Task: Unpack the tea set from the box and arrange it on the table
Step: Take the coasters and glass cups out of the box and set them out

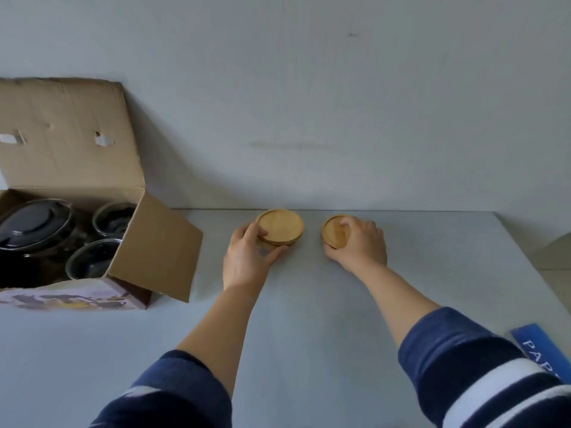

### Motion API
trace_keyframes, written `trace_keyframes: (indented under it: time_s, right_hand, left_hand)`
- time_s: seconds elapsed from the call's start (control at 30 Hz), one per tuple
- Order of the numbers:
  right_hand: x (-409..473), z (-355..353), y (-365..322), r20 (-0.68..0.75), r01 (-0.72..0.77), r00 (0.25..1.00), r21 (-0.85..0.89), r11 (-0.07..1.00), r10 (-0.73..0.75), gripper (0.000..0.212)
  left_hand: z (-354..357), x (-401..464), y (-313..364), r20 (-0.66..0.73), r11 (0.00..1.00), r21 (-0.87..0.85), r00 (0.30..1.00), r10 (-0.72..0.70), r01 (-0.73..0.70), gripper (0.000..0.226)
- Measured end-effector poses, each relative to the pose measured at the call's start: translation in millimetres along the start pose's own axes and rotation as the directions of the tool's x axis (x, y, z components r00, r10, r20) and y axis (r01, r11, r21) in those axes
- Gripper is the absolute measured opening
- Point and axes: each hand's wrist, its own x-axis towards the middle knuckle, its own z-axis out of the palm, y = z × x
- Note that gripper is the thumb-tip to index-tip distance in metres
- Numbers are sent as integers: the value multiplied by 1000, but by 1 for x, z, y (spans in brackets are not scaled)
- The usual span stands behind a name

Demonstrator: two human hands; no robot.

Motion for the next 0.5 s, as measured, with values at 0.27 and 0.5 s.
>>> trace_keyframes:
  time_s: [0.27,0.5]
  right_hand:
    - [22,16,33,-47,83,996,62,995,-81,70]
    - [22,16,37,-32,0,999,194,981,7,118]
  left_hand:
    - [36,0,-13,-50,968,251,998,29,-16,54]
    - [46,14,13,-8,924,381,999,-42,42,115]
